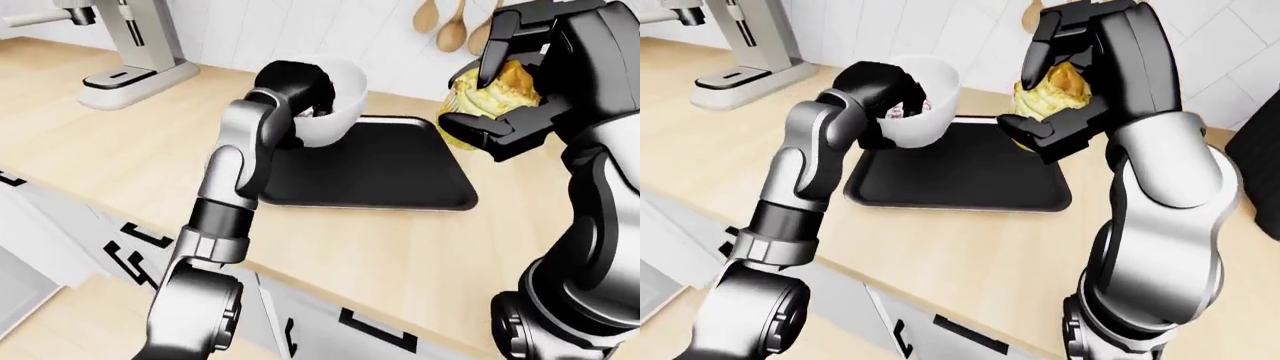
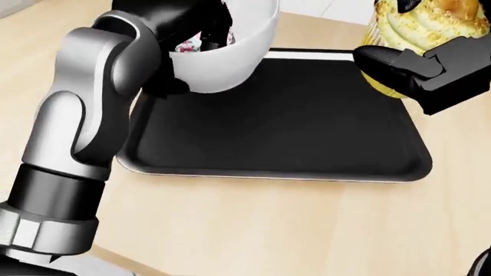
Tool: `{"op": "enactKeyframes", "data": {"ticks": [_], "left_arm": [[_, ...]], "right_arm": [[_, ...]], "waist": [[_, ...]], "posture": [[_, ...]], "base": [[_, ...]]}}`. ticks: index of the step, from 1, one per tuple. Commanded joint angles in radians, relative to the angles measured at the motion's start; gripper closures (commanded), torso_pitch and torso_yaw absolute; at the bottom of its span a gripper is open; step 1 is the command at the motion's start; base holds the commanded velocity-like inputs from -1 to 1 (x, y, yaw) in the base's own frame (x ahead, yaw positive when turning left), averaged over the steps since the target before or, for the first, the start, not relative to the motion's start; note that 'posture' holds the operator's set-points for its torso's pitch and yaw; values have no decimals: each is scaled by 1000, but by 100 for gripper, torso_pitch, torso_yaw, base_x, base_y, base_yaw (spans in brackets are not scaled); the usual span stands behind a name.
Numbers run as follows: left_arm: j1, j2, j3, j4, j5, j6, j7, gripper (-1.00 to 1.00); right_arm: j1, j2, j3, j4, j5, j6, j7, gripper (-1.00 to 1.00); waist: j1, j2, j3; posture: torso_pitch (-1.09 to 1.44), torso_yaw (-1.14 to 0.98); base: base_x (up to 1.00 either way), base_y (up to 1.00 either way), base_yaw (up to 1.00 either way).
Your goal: Pick up the bowl with cake and place it on the tray. Pick up the cupcake and place it on the tray.
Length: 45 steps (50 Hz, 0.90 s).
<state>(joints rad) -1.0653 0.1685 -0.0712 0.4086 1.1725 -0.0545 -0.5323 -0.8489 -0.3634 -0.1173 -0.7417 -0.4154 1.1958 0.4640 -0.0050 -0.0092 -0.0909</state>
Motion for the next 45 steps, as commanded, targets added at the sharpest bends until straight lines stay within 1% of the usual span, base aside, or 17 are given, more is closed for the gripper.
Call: {"op": "enactKeyframes", "data": {"ticks": [1, 10, 19, 22, 27, 32, 38, 45], "left_arm": [[-62, 9, 36, -78, 19, -10, 52, 100], [-28, -3, 36, -82, 54, -44, 48, 100], [-21, -5, 39, -31, 61, -61, 82, 100], [-23, -3, 35, 5, 67, -70, 111, 100], [-16, -3, 35, 10, 67, -73, 108, 100], [-18, -6, 34, 31, 66, -78, 123, 100], [-8, -14, 31, 31, 61, -78, 120, 100], [-5, -19, 26, 76, 59, -84, 146, 100]], "right_arm": [[-28, -9, -5, -15, -3, -22, -11, 100], [-24, -13, -3, -24, 0, -17, -15, 100], [-11, -6, -2, -16, -2, -36, -22, 100], [-9, -4, -3, -14, -2, -40, -23, 100], [3, 1, -8, -3, 2, -62, -28, 100], [-5, -8, -7, -10, 0, -46, -22, 100], [-7, -14, -9, -21, -2, -33, -16, 100], [0, -15, -15, -22, 1, -36, -17, 100]], "waist": [[0, -3, -37], [-5, -1, -42], [-6, 1, -46], [-5, 1, -46], [-5, 2, -45], [-2, 1, -44], [0, 0, -41], [2, -3, -40]], "posture": [[-22, 0], [-22, 0], [-22, 0], [-22, 0], [-22, 0], [-22, 0], [-22, 0], [-22, 0]], "base": [[0, 0, 0], [0, 0, 0], [0, 0, 0], [0, 0, 0], [0, 0, 0], [0, 0, 0], [0, 0, 0], [0, 0, 0]]}}
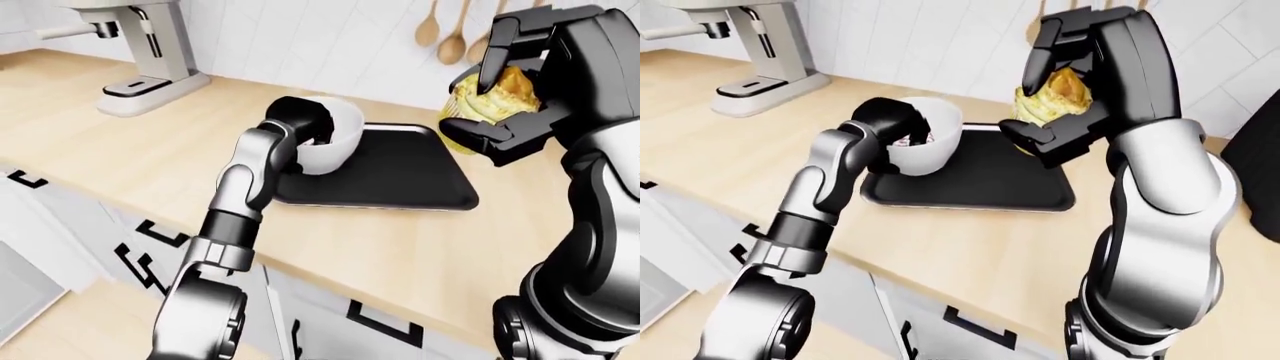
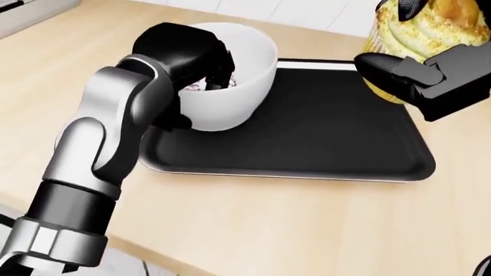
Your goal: Pick up the bowl with cake and place it on the tray. Pick up the cupcake and place it on the tray.
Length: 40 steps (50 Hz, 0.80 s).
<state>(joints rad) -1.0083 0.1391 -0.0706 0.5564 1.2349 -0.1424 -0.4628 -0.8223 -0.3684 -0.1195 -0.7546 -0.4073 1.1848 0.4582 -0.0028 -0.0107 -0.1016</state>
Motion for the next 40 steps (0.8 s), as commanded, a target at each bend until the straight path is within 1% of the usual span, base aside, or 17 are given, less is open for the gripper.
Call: {"op": "enactKeyframes", "data": {"ticks": [1, 11, 14, 17, 19, 20, 21, 23, 24, 27, 29, 32, 34, 36, 37, 40], "left_arm": [[-61, 10, 24, -70, -3, 5, 76, 100], [-54, 12, 22, -33, 2, 2, 93, 100], [-51, 13, 21, -21, 3, -2, 101, 98], [-54, 13, 22, -20, 3, -1, 101, 79], [-56, 12, 21, -24, 5, 1, 98, 61], [-61, 12, 22, -17, 4, 1, 102, 38], [-63, 13, 22, -14, 4, 0, 103, 27], [-67, 12, 22, -13, 4, 2, 104, 13], [-70, 12, 22, -8, 4, 1, 107, 0], [-69, 11, 22, -11, 3, 2, 106, -8], [-65, 11, 20, -12, 5, 0, 109, -22], [-59, 9, 18, -26, 7, 1, 102, -29], [-55, 8, 18, -47, 8, 3, 86, -37], [-59, 9, 21, -45, 6, 3, 85, -39], [-58, 9, 22, -50, 6, 3, 82, -43], [-47, 5, 28, -135, -6, 18, 24, -46]], "right_arm": [[-24, -8, -14, -9, -5, -28, -13, 100], [-10, -5, -12, -16, 0, -31, -22, 100], [1, 1, -17, -4, 5, -56, -30, 100], [-7, -4, -12, -12, 3, -39, -27, 100], [-6, -3, -12, -12, 3, -40, -28, 100], [-8, -4, -11, -13, 3, -37, -27, 100], [-8, -4, -12, -12, 3, -38, -27, 100], [-9, -5, -13, -12, 3, -37, -26, 100], [-4, -2, -16, -4, 6, -52, -30, 100], [-3, -2, -19, -4, 8, -52, -30, 100], [-10, -8, -17, -13, 7, -36, -26, 100], [-11, -10, -19, -13, 9, -35, -26, 100], [-14, -11, -21, -9, 11, -38, -27, 100], [-24, -19, -19, -18, 9, -19, -21, 100], [-27, -22, -19, -20, 9, -14, -19, 100], [-42, -33, -18, -25, 8, 5, -13, 100]], "waist": [[0, -1, -30], [1, -2, -31], [2, -3, -31], [3, -3, -34], [3, -3, -35], [3, -3, -35], [3, -3, -34], [4, -3, -33], [4, -3, -34], [4, -4, -36], [4, -4, -38], [4, -4, -39], [4, -4, -39], [3, -4, -39], [3, -4, -39], [2, -4, -37]], "posture": [[-22, 0], [-22, 0], [-22, 0], [-22, 0], [-22, 0], [-22, 0], [-22, 0], [-22, 0], [-22, 0], [-22, 0], [-22, 0], [-22, 0], [-22, 0], [-22, 0], [-22, 0], [-22, 0]], "base": [[0, 0, 0], [0, 0, 0], [0, 0, 0], [0, 0, 0], [0, 0, 0], [0, 0, 0], [0, 0, 0], [0, 0, 0], [0, 0, 0], [0, 0, 0], [0, 0, 0], [0, 0, 0], [0, 0, 0], [0, 0, 0], [0, 0, 0], [0, 0, 0]]}}
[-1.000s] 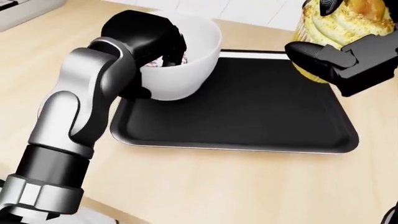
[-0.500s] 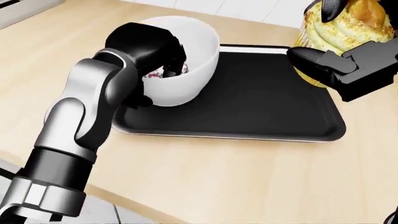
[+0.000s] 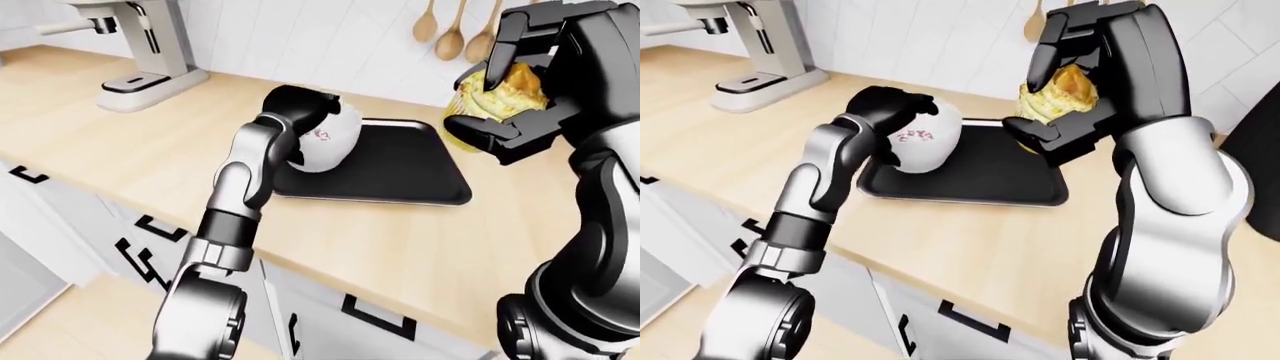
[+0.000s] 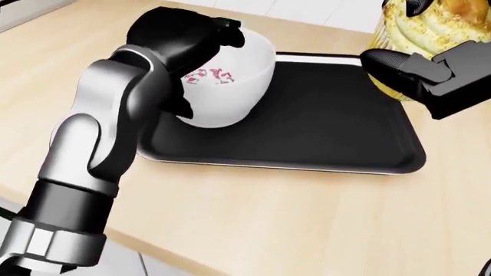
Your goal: Pick up the bowl with cake and place it on the tray. Pick up the cupcake and place it on the tray.
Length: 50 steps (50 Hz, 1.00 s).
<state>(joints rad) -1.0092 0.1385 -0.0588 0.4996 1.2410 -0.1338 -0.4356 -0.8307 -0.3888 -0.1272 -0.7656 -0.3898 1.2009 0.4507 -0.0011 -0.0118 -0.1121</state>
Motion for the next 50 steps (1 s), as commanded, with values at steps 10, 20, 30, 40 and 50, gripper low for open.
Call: {"op": "enactKeyframes", "data": {"ticks": [10, 20, 30, 40, 50], "left_arm": [[50, 9, 65, -459, -101, 120, -230, -57], [171, 85, 136, -928, -246, 385, -428, -92], [198, 130, 148, -1081, -268, 490, -485, -100], [227, 149, 155, -1119, -279, 509, -477, -100], [217, 154, 151, -1123, -276, 519, -481, -100]], "right_arm": [[-97, -42, 16, -13, -18, 54, 11, 100], [-143, 27, 74, 83, -90, 1, 0, 100], [-31, 135, 82, 232, -141, -232, -90, 100], [-51, 133, 26, 491, -70, -410, -220, 100], [-65, 125, 18, 713, -26, -559, -330, 100]], "waist": [[-2, 2, -22], [-9, 15, -10], [-2, 15, -16], [1, 12, -26], [2, 10, -26]], "posture": [[-22, 0], [-22, 0], [-22, 0], [-22, 0], [-22, 0]], "base": [[0, 0, 0], [0, 0, 0], [0, 0, 0], [0, 0, 0], [0, 0, 0]]}}
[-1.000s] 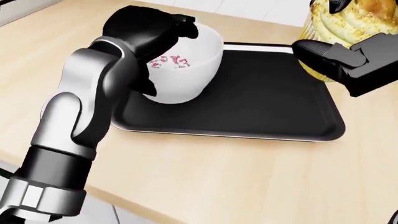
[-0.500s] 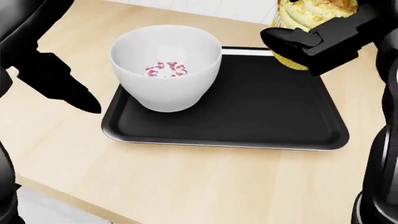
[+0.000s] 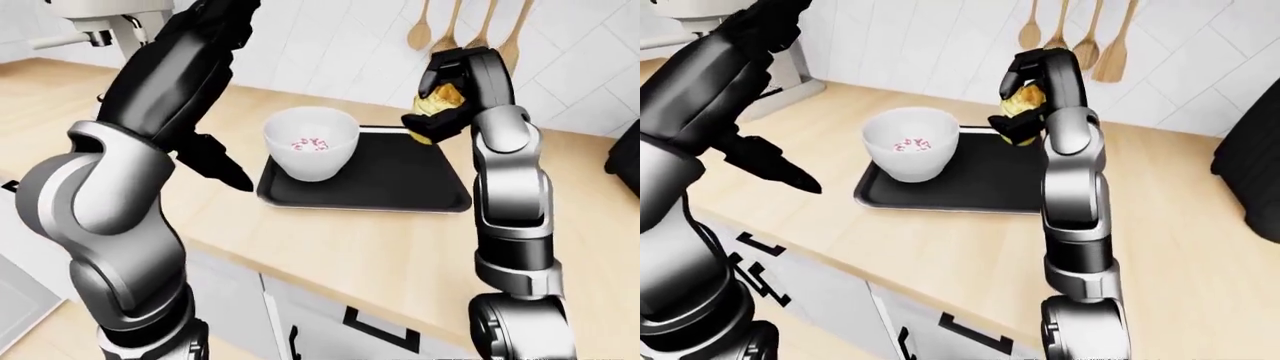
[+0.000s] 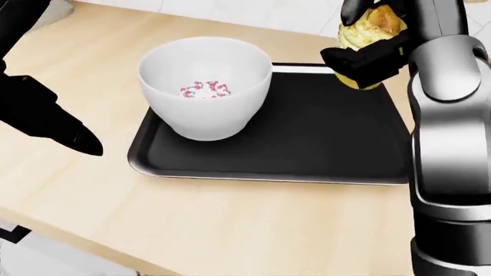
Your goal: Pick up the bowl with cake and place it on the tray. Pick up the cupcake and place it on the tray.
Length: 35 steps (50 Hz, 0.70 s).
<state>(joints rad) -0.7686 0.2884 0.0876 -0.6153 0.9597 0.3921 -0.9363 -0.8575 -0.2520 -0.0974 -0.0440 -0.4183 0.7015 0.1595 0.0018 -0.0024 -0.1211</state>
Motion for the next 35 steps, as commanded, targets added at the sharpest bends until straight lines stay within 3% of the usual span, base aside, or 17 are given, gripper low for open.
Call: {"op": "enactKeyframes", "data": {"ticks": [1, 25, 35], "left_arm": [[-23, 0, 2, -8, 8, -7, 21, -100], [30, -31, -8, 42, -3, -67, 95, -100], [37, -35, -9, 50, -4, -76, 106, -100]], "right_arm": [[-42, -9, -12, 16, 9, -76, -53, 100], [-113, -6, 2, 407, 74, -293, -203, 100], [-105, -3, 5, 436, 81, -311, -212, 100]], "waist": [[-1, 0, -18], [6, -5, -33], [7, -6, -39]], "posture": [[-22, 0], [-22, 0], [-22, 0]], "base": [[0, 0, 0], [0, 0, 0], [0, 0, 0]]}}
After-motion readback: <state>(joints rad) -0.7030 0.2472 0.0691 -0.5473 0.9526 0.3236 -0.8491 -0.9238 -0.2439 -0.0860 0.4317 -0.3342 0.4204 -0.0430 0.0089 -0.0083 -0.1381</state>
